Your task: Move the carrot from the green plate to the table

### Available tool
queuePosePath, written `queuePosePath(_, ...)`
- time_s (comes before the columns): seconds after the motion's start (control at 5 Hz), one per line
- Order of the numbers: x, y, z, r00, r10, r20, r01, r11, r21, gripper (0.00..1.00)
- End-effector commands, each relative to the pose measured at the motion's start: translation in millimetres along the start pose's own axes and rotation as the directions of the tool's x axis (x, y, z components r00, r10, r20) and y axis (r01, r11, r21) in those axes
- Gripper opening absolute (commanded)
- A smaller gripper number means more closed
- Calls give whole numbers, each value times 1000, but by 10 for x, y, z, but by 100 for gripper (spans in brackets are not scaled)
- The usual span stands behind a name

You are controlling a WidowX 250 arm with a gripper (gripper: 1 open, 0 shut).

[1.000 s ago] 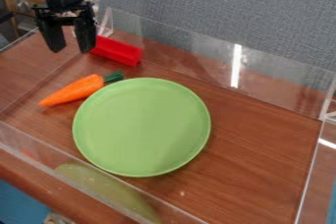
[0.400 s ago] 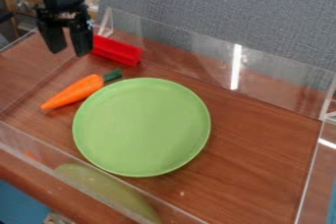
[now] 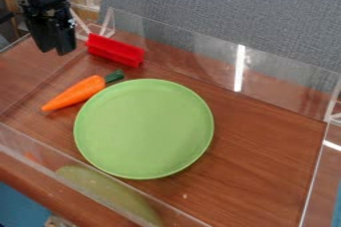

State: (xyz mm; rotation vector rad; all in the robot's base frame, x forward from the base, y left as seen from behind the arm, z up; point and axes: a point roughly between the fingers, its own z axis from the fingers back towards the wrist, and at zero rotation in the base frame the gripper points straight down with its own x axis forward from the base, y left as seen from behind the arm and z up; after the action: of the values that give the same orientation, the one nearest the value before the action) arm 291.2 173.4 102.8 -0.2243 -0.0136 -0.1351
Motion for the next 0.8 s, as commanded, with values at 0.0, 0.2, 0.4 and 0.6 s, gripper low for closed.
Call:
queuePosePath(0.0,55,93,237,999,-6,49,3,998,64,0)
queuePosePath(0.2,124,208,189,999,7,37,-10,998,65,0)
queuePosePath(0.4,159,202,26,1000,4,21,-6,998,65,0)
queuePosePath(0.6,182,172,-104,1000,-4,4,3,998,69,100)
